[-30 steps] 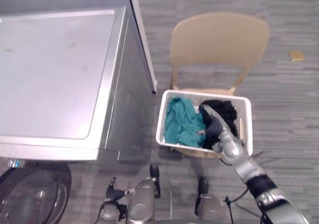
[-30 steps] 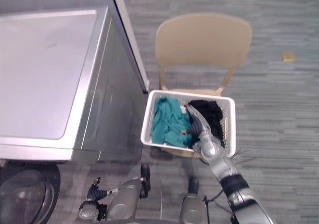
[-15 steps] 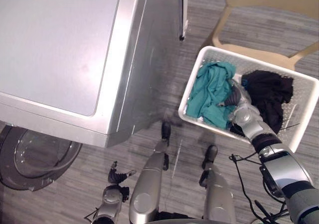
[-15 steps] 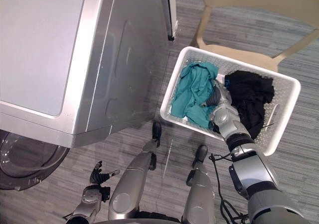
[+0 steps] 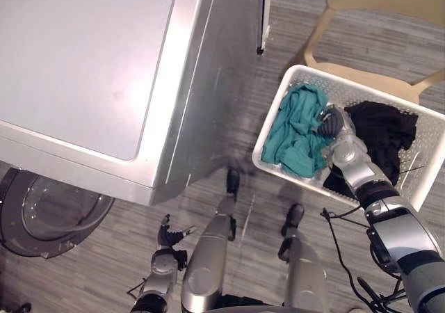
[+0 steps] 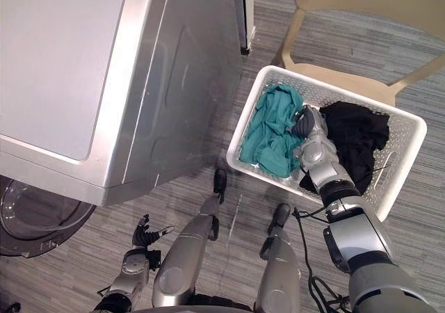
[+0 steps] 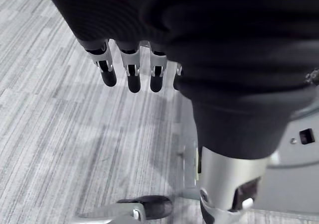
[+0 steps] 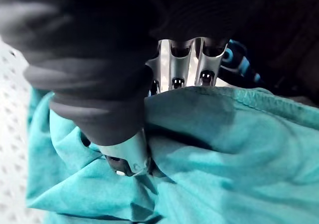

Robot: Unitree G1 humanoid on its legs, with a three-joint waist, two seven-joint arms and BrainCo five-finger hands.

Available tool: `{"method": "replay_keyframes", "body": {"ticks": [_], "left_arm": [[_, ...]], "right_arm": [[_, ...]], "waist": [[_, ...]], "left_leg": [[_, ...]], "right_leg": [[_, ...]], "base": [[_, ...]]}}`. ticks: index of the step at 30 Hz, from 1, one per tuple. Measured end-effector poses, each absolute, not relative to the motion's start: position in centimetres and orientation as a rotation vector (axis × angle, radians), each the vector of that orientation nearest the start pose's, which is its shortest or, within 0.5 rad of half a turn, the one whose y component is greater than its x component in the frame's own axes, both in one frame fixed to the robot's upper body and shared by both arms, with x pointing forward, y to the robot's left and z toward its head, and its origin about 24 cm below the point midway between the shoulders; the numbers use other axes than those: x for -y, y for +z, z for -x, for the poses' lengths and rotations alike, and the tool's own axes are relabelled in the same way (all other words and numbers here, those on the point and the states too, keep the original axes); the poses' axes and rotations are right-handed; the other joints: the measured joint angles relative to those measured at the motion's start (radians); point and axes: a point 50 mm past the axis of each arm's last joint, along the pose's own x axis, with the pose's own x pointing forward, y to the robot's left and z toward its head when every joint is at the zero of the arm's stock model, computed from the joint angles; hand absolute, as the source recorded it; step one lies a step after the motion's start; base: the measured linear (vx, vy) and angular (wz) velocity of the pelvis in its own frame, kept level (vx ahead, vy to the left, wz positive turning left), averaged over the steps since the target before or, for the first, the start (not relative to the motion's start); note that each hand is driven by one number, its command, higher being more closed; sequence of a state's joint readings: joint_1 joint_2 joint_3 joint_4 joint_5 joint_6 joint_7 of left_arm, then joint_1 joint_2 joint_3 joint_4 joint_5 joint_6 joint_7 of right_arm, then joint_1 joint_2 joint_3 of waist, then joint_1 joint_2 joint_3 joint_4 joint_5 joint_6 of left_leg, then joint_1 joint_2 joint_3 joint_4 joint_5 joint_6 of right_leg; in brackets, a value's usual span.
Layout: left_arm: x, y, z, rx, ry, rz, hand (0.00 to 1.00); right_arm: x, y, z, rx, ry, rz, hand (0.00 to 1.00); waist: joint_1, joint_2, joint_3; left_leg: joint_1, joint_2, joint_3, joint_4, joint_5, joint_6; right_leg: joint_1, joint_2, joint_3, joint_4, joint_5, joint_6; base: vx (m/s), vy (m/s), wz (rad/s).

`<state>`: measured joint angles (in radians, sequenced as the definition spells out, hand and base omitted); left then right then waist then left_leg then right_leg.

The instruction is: Pick up the laundry basket with both hands and put the clothes into the washing machine.

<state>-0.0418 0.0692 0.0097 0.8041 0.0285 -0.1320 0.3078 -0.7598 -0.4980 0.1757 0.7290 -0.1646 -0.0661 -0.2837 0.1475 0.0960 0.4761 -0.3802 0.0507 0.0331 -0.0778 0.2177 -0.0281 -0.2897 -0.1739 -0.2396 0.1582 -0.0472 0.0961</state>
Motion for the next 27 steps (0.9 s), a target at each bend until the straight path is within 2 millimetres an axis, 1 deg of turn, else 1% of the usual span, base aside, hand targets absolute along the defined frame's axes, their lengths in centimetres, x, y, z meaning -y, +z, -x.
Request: {"method": "replay_keyframes", "body": {"ticks": [2,3,5,7,8,9,10,11,12,13,14,15,16,17,18,19,20,21,22,23,24,25,26,27], "left_arm": [[-18.6,-10.2,-19.8,-0.613,0.305,-0.187,0.00],[-18.6,-10.2,-19.8,-0.614,0.305,-0.187,0.00],[-18.6,-10.2,-19.8,-0.619,0.302,-0.186,0.00],[-18.4,-10.2,-19.8,-0.624,0.292,-0.180,0.00],[-18.3,-10.4,-19.7,-0.639,0.283,-0.175,0.00],[-18.3,-10.6,-19.5,-0.649,0.282,-0.175,0.00],[-18.4,-10.7,-19.3,-0.660,0.283,-0.175,0.00],[-18.6,-11.0,-18.8,-0.679,0.283,-0.170,0.00],[-18.8,-11.2,-18.5,-0.691,0.295,-0.161,0.00],[-19.0,-11.3,-18.3,-0.704,0.299,-0.161,0.00],[-19.2,-11.7,-17.7,-0.732,0.306,-0.165,0.00],[-19.4,-11.9,-17.2,-0.747,0.311,-0.166,0.00],[-19.7,-12.2,-16.7,-0.762,0.316,-0.172,0.00],[-19.9,-12.2,-16.6,-0.765,0.308,-0.178,0.00],[-20.0,-12.2,-16.5,-0.769,0.301,-0.181,0.00],[-20.1,-12.2,-16.5,-0.772,0.300,-0.183,0.00],[-20.2,-12.0,-16.7,-0.756,0.307,-0.181,0.00],[-20.3,-11.8,-16.9,-0.744,0.314,-0.178,0.00],[-20.7,-11.2,-17.4,-0.708,0.336,-0.165,0.00],[-20.8,-10.7,-17.8,-0.676,0.346,-0.159,0.00],[-21.1,-10.6,-17.7,-0.667,0.357,-0.156,0.00],[-21.3,-10.4,-17.4,-0.657,0.377,-0.147,0.00],[-21.5,-10.0,-17.1,-0.632,0.397,-0.138,0.00],[-21.3,-9.7,-16.9,-0.614,0.401,-0.120,0.00]], "right_arm": [[22.6,15.2,-37.1,0.233,-0.289,0.543,1.00],[22.4,15.1,-36.9,0.242,-0.291,0.500,1.00],[20.8,14.4,-35.9,0.278,-0.260,0.313,1.00],[19.7,14.1,-35.1,0.302,-0.228,0.204,1.00],[18.3,13.4,-34.3,0.308,-0.196,0.094,1.00],[17.3,12.8,-33.7,0.302,-0.160,0.010,1.00],[16.7,12.4,-33.3,0.296,-0.139,-0.037,1.00],[15.6,11.6,-32.6,0.285,-0.097,-0.120,1.00],[14.9,11.1,-31.8,0.281,-0.067,-0.192,1.00],[14.6,11.0,-31.5,0.279,-0.054,-0.230,1.00],[14.3,10.6,-30.6,0.281,-0.036,-0.298,1.00],[14.1,10.6,-30.3,0.288,-0.030,-0.327,1.00],[13.6,10.6,-29.5,0.305,-0.007,-0.380,1.00],[13.4,10.7,-28.8,0.324,0.018,-0.427,1.00],[13.4,10.7,-28.6,0.333,0.023,-0.442,1.00],[13.6,10.7,-28.1,0.349,0.029,-0.458,1.00],[13.7,10.7,-27.6,0.357,0.036,-0.473,1.00],[13.8,10.7,-27.3,0.363,0.038,-0.478,1.00],[14.1,11.2,-26.8,0.390,0.033,-0.491,1.00],[14.1,11.5,-26.2,0.414,0.026,-0.508,1.00],[14.0,11.7,-26.2,0.423,0.028,-0.516,1.00],[13.6,12.0,-26.2,0.438,0.041,-0.523,1.00],[12.6,12.8,-26.2,0.469,0.083,-0.522,1.00],[12.2,13.4,-26.1,0.491,0.106,-0.524,1.00]], "waist": [[-0.011,-0.006,0.004],[-0.013,-0.008,0.005],[-0.026,-0.017,0.006],[-0.028,-0.022,0.003],[-0.035,-0.031,-0.001],[-0.041,-0.040,-0.012],[-0.051,-0.048,-0.026],[-0.053,-0.065,-0.047],[-0.052,-0.082,-0.061],[-0.053,-0.088,-0.068],[-0.054,-0.100,-0.093],[-0.055,-0.108,-0.105],[-0.057,-0.121,-0.129],[-0.064,-0.129,-0.136],[-0.076,-0.132,-0.137],[-0.087,-0.132,-0.138],[-0.088,-0.128,-0.140],[-0.088,-0.124,-0.145],[-0.090,-0.121,-0.150],[-0.095,-0.129,-0.156],[-0.093,-0.136,-0.161],[-0.079,-0.144,-0.170],[-0.055,-0.142,-0.187],[-0.043,-0.135,-0.194]], "left_leg": [[0.031,0.002,0.003,-0.016,0.006,-0.006],[0.040,0.002,0.006,-0.016,0.006,-0.006],[0.077,0.002,0.012,-0.016,0.005,-0.007],[0.094,0.003,0.018,-0.017,0.005,-0.007],[0.111,0.004,0.024,-0.017,0.003,-0.009],[0.119,0.003,0.028,-0.017,0.000,-0.012],[0.119,0.004,0.031,-0.017,-0.001,-0.013],[0.129,0.004,0.040,-0.017,-0.005,-0.015],[0.153,0.007,0.057,-0.017,-0.014,-0.014],[0.164,0.007,0.060,-0.017,-0.018,-0.014],[0.181,0.007,0.069,-0.017,-0.028,-0.020],[0.188,0.007,0.076,-0.017,-0.031,-0.020],[0.198,0.007,0.088,-0.017,-0.043,-0.023],[0.215,0.000,0.088,-0.013,-0.055,-0.021],[0.216,-0.002,0.075,0.002,-0.061,-0.022],[0.212,-0.010,0.044,0.042,-0.080,-0.021],[0.197,-0.015,0.014,0.085,-0.094,-0.009],[0.187,-0.008,-0.008,0.099,-0.097,-0.004],[0.166,-0.003,-0.046,0.114,-0.095,0.001],[0.148,-0.021,-0.095,0.146,-0.095,0.000],[0.140,-0.032,-0.112,0.164,-0.097,-0.003],[0.118,-0.042,-0.130,0.197,-0.103,-0.010],[0.056,-0.044,-0.158,0.265,-0.105,-0.021],[0.021,-0.041,-0.171,0.288,-0.103,-0.024]], "right_leg": [[0.023,0.000,0.004,-0.004,0.000,0.000],[0.030,0.000,0.006,-0.004,0.000,0.000],[0.063,-0.001,0.016,-0.008,0.000,0.001],[0.077,0.001,0.022,-0.012,-0.001,0.002],[0.095,0.001,0.026,-0.023,-0.004,0.006],[0.103,0.002,0.028,-0.029,-0.006,0.009],[0.105,0.003,0.030,-0.033,-0.008,0.012],[0.114,0.005,0.039,-0.043,-0.010,0.014],[0.128,0.008,0.056,-0.043,-0.010,0.014],[0.133,0.008,0.059,-0.044,-0.010,0.015],[0.143,0.007,0.067,-0.043,-0.016,0.016],[0.144,0.007,0.076,-0.039,-0.018,0.015],[0.145,0.003,0.084,-0.023,-0.032,0.014],[0.140,-0.006,0.098,0.035,-0.065,0.016],[0.138,-0.013,0.109,0.071,-0.082,0.015],[0.131,-0.023,0.130,0.148,-0.100,0.025],[0.128,-0.016,0.165,0.199,-0.101,0.028],[0.130,-0.009,0.180,0.211,-0.102,0.030],[0.116,-0.001,0.238,0.306,-0.145,0.028],[0.115,0.002,0.300,0.463,-0.193,0.039],[0.124,0.003,0.331,0.504,-0.204,0.050],[0.137,0.009,0.372,0.519,-0.222,0.056],[0.160,0.034,0.403,0.477,-0.291,0.043],[0.168,0.045,0.381,0.439,-0.335,0.028]], "base": [[0.01,-0.006,-0.05],[0.02,-0.003,-0.06],[0.04,0.002,-0.11],[0.02,-0.001,-0.13],[0.01,-0.005,-0.10],[0.00,-0.005,-0.09],[0.02,-0.006,-0.12],[0.02,-0.004,-0.27],[0.03,-0.007,-0.29],[0.00,-0.005,-0.27],[0.00,0.001,-0.15],[0.00,0.005,-0.25],[0.06,0.005,-0.19],[0.05,-0.003,-0.01],[0.06,-0.014,0.42],[0.02,0.002,0.70],[0.01,0.009,0.77],[0.01,-0.030,0.93],[0.02,-0.120,1.32],[0.03,-0.173,1.37],[0.01,-0.232,1.19],[-0.07,-0.367,0.82],[-0.11,-0.382,0.74],[-0.16,-0.341,0.56]]}}
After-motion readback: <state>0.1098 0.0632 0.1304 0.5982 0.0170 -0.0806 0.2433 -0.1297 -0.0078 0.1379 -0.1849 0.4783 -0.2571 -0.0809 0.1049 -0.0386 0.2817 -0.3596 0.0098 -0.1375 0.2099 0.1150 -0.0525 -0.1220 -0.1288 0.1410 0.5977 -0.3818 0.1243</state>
